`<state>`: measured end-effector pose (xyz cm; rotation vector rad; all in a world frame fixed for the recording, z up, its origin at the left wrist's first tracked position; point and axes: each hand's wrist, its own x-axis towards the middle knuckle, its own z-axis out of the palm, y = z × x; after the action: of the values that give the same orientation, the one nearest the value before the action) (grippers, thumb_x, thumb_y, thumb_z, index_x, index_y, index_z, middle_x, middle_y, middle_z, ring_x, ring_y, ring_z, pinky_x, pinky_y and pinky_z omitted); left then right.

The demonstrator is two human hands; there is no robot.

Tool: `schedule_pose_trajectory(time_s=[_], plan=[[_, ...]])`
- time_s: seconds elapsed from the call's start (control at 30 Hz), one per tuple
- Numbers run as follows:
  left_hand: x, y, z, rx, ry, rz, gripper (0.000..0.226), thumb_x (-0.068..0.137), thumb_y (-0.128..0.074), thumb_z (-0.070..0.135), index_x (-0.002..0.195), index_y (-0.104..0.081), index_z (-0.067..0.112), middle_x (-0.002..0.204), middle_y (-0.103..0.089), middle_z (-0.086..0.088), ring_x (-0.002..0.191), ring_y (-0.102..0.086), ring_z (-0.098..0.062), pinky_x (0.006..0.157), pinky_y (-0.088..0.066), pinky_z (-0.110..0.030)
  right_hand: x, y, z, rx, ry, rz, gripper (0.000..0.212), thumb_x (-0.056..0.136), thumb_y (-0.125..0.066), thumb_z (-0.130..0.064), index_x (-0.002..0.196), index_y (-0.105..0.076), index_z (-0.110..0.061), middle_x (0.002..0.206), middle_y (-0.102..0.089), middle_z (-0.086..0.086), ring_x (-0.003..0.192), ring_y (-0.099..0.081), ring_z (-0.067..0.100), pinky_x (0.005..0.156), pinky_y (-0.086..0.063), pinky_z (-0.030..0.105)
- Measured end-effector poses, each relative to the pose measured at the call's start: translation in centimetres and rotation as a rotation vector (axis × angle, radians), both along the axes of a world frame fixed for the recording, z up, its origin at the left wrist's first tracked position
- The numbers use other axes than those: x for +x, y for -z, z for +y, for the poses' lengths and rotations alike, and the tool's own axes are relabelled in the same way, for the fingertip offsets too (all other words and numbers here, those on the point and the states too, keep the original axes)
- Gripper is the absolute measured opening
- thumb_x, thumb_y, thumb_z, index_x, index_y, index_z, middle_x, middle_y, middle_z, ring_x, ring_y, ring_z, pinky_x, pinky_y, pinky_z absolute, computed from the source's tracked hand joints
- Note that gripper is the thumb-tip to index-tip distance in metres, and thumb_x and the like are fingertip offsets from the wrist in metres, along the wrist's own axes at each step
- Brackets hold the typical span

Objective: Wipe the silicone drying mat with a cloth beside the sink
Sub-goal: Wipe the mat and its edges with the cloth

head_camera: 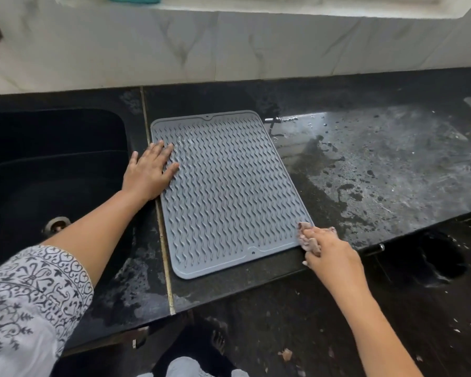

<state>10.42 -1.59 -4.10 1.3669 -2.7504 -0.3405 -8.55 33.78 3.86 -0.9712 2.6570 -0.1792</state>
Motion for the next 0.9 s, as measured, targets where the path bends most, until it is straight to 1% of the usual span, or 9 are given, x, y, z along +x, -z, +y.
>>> schedule_pose_trajectory(time_s=[0.07, 0.17, 0.3, 0.43, 0.6, 0.67, 0.73, 0.8, 0.9], plan=[[-0.1, -0.1, 0.0, 0.023, 0.007, 0.021, 0.062, 0.096, -0.023, 0.059, 0.151, -0.014, 0.032, 0.16, -0.008, 0.004, 0.147, -0.004, -0.012, 0.116, -0.001, -0.044, -1.1, -0.6, -1.1, 0.036, 0.142, -0.037, 0.035, 0.085, -0.058, -0.024, 0.119, -0.062, -0.024, 0.109, -0.066, 0.005, 0.098, -0.059, 0.027, 0.078, -0.043, 0.032], [0.0, -0.7, -0.9, 0.108, 0.029, 0.094, 0.059, 0.096, -0.033, 0.054, 0.149, -0.023, 0.03, 0.159, -0.017, 0.003, 0.146, -0.011, -0.014, 0.117, -0.006, -0.044, -1.9, -2.2, -3.8, -0.005, 0.198, -0.08, 0.022, 0.087, -0.057, -0.03, 0.105, -0.066, -0.023, 0.084, -0.061, 0.005, 0.08, -0.052, 0.023, 0.069, -0.04, 0.031], [1.2, -1.4, -3.9, 0.049, 0.112, 0.182, 0.055, 0.094, -0.049, 0.04, 0.145, -0.035, 0.023, 0.149, -0.041, -0.001, 0.138, -0.035, -0.017, 0.113, -0.027, -0.042, 0.1, -4.4, -11.0, -0.317, 0.139, -0.314, 0.024, 0.084, -0.063, -0.027, 0.107, -0.068, -0.029, 0.082, -0.069, -0.002, 0.074, -0.065, 0.014, 0.065, -0.053, 0.029], [1.2, -1.6, -7.2, 0.009, 0.147, 0.086, 0.062, 0.095, -0.049, 0.04, 0.15, -0.024, 0.023, 0.157, -0.022, 0.005, 0.145, -0.017, -0.014, 0.116, -0.011, -0.041, 2.6, -4.3, -21.4, -0.466, 0.01, -0.38, 0.035, 0.085, -0.063, -0.025, 0.119, -0.062, -0.033, 0.081, -0.069, -0.002, 0.068, -0.066, 0.007, 0.063, -0.057, 0.023], [0.7, -1.4, -11.1, 0.096, 0.212, -0.034, 0.061, 0.099, -0.033, 0.047, 0.152, -0.011, 0.024, 0.16, -0.008, 0.007, 0.146, -0.003, -0.011, 0.117, 0.0, -0.04, 5.4, -1.4, -33.8, -0.501, -0.208, -0.194, 0.032, 0.085, -0.058, -0.024, 0.117, -0.063, -0.018, 0.107, -0.067, 0.006, 0.098, -0.061, 0.021, 0.086, -0.049, 0.033], [0.7, -0.8, -11.3, 0.125, 0.22, -0.019, 0.058, 0.1, -0.028, 0.044, 0.152, -0.009, 0.024, 0.16, -0.005, 0.008, 0.146, -0.001, -0.01, 0.117, 0.001, -0.039, 6.4, 1.6, -36.6, -0.342, -0.314, -0.103, 0.037, 0.086, -0.055, -0.03, 0.121, -0.059, -0.017, 0.126, -0.058, 0.009, 0.12, -0.049, 0.027, 0.094, -0.038, 0.033], [0.8, -0.2, -11.0, 0.119, 0.216, 0.008, 0.057, 0.101, -0.026, 0.042, 0.152, -0.007, 0.024, 0.16, -0.003, 0.008, 0.146, 0.002, -0.008, 0.116, 0.003, -0.039, 7.1, 4.7, -37.6, -0.211, -0.394, 0.035, 0.052, 0.087, -0.047, -0.041, 0.136, -0.045, -0.022, 0.146, -0.041, 0.008, 0.138, -0.027, 0.028, 0.109, -0.023, 0.043], [0.8, 0.1, -10.8, 0.111, 0.195, 0.035, 0.056, 0.101, -0.024, 0.04, 0.152, -0.006, 0.025, 0.16, -0.002, 0.009, 0.146, 0.004, -0.006, 0.116, 0.007, -0.037, 6.9, 6.3, -37.9, -0.204, -0.406, 0.1, 0.057, 0.09, -0.04, -0.046, 0.142, -0.036, -0.024, 0.152, -0.031, 0.007, 0.142, -0.018, 0.027, 0.113, -0.014, 0.047], [0.6, -0.1, -10.5, 0.09, 0.17, 0.051, 0.054, 0.102, -0.023, 0.038, 0.152, -0.007, 0.025, 0.159, -0.003, 0.01, 0.145, 0.004, -0.005, 0.116, 0.01, -0.036, 6.7, 6.6, -37.5, -0.227, -0.445, 0.111, 0.055, 0.093, -0.038, -0.043, 0.143, -0.035, -0.02, 0.151, -0.033, 0.01, 0.142, -0.021, 0.028, 0.115, -0.016, 0.046]])
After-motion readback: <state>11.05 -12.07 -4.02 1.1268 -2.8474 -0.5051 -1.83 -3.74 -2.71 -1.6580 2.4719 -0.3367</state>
